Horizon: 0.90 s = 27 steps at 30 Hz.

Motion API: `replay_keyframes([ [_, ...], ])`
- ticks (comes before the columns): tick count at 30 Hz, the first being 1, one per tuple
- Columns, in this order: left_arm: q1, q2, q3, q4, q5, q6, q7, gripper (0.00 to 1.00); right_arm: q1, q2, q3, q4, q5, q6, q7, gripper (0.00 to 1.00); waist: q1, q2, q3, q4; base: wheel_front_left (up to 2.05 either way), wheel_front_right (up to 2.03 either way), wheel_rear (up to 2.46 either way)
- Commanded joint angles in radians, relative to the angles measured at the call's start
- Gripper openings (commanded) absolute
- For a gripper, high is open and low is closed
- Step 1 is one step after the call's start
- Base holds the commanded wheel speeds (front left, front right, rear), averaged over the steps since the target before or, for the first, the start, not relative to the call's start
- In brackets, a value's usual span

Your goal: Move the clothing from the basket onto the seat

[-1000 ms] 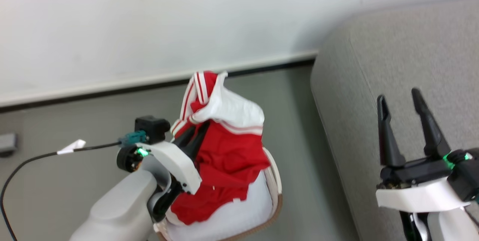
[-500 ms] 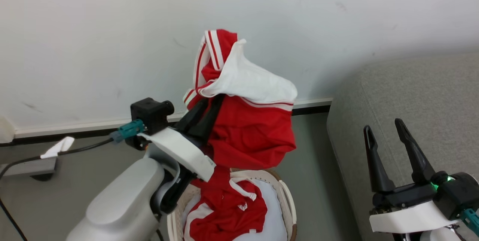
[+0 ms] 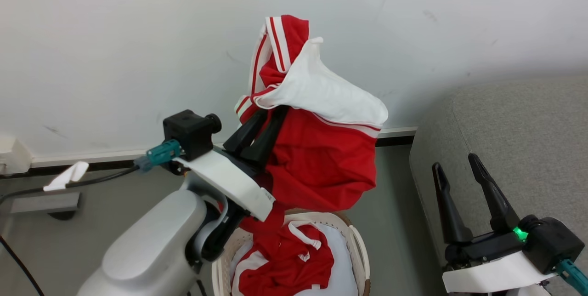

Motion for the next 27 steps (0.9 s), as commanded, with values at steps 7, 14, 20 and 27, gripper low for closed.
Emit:
replay_keyframes([
  [7,0.006,0.008,-0.004,-0.007,0.009,0.001,0.007,0.0,-0.019,-0.027,0.112,-0.025,0.204,-0.002,0.001,1.0,0.0001,-0.0001,0.011,0.01,0.0,0.0,0.0],
  [14,-0.004,-0.017,-0.035,0.004,0.019,-0.018,0.009,0.0,-0.068,-0.102,0.306,0.047,0.408,-0.002,0.008,1.0,0.0001,-0.0001,0.017,0.047,0.0,0.0,0.0],
  [20,-0.009,-0.05,-0.067,0.012,0.023,-0.035,0.018,0.0,-0.147,-0.138,0.432,0.164,0.588,-0.002,0.044,1.0,0.0001,-0.0001,0.011,0.1,0.0,0.0,0.0],
  [27,-0.002,-0.086,-0.097,0.017,-0.005,-0.056,0.028,0.0,-0.252,-0.15,0.57,0.261,0.702,-0.002,0.019,1.0,0.0001,-0.0001,-0.001,0.17,0.0,0.0,0.0],
])
